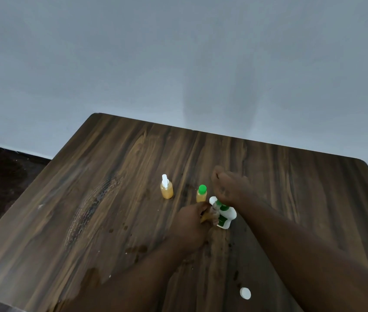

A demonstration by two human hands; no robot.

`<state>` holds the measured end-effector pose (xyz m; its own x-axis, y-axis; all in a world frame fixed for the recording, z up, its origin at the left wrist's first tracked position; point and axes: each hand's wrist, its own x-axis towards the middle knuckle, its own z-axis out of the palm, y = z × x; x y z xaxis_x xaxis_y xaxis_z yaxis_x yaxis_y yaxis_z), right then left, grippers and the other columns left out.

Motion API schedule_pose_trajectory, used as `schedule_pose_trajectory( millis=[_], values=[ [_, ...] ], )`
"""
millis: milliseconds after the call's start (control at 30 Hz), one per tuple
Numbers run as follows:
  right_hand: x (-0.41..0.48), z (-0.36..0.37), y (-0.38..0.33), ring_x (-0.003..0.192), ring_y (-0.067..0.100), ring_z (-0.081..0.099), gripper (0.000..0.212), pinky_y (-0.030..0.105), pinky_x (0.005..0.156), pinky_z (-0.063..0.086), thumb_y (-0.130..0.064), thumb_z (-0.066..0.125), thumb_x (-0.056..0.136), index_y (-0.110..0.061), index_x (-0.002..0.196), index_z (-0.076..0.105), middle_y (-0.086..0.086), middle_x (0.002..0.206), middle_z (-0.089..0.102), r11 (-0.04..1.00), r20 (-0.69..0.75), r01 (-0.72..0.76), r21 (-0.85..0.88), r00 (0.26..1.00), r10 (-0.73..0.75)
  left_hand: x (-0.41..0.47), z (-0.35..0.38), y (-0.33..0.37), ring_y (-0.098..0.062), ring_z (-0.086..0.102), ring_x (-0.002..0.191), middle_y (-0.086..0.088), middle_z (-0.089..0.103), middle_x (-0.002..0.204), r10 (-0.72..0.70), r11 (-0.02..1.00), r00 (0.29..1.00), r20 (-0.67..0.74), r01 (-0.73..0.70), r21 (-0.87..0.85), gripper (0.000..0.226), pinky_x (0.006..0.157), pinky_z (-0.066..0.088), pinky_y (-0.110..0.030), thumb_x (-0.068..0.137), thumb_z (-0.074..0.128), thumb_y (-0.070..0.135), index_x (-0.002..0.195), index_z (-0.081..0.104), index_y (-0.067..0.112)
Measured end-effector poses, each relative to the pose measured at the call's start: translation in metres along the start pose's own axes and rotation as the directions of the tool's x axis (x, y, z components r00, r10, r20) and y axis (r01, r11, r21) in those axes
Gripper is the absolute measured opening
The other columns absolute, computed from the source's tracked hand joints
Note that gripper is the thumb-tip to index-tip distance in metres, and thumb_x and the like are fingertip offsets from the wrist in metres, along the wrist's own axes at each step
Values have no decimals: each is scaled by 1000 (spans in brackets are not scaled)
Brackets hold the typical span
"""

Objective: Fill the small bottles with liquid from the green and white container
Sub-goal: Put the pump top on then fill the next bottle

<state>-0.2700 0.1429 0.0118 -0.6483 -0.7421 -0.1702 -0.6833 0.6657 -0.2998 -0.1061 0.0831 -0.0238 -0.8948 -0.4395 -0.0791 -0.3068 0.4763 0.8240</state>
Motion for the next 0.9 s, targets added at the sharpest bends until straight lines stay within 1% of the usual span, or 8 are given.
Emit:
schedule_pose_trajectory(
  millis=[100,167,300,433,633,733,833,900],
  values=[
    [-2,3,1,83,23,56,19,44,87,43,-37,34,99,-23,90,43,0,88,59,999,49,-47,23,998,46,1,-1,0,4,62,81,14,68,86,-1,1000,1000,6,1,9,12,63,43,-9,95,64,37,97,69,27],
    [-4,5,0,88,25,58,19,46,90,44,-36,35,99,-23,89,44,1,92,61,999,57,-43,-12,997,44,-1,0,-4,1,63,82,13,69,88,2,1000,1000,15,-2,3,13,66,49,-16,96,63,39,97,69,27],
    [-1,-1,0,78,23,53,14,44,85,42,-34,36,99,-22,92,41,-2,83,55,1000,4,20,-3,1000,-20,-2,0,-6,0,65,84,13,70,90,8,999,1000,13,-8,-32,13,73,54,-25,94,64,39,99,69,28],
    [-4,6,1,83,24,56,17,44,87,39,-35,34,99,-22,93,42,0,89,60,999,28,-36,3,999,36,-2,-1,-7,-1,66,86,13,71,93,-20,999,999,36,21,-32,13,79,57,-35,93,64,39,100,68,29],
    [-2,2,2,79,21,55,20,43,85,41,-37,33,100,-21,97,45,0,87,58,1000,6,-15,16,1000,15,-1,-3,-4,3,64,84,15,69,89,-2,1000,1000,23,3,-16,10,71,53,-22,94,64,36,98,69,29],
    [-2,5,1,82,22,56,23,45,89,41,-38,31,101,-21,95,45,0,89,60,997,42,-63,36,997,61,-2,-4,-5,-1,65,86,12,70,91,9,1000,999,35,-8,-15,13,74,54,-27,94,63,38,100,69,27],
    [-1,1,1,83,23,58,23,47,90,42,-38,32,101,-20,97,45,1,88,60,999,36,-32,39,999,31,-1,-5,-5,3,63,85,15,69,89,-6,1000,1000,23,6,-18,7,69,48,-15,94,64,33,97,69,28],
    [-1,-1,2,84,24,58,22,47,89,42,-37,31,100,-20,97,45,2,89,60,999,36,-38,38,999,37,0,-6,-5,4,63,82,17,69,86,1,1000,1000,0,-1,-9,6,66,45,-12,94,65,33,93,69,29]
  ],
)
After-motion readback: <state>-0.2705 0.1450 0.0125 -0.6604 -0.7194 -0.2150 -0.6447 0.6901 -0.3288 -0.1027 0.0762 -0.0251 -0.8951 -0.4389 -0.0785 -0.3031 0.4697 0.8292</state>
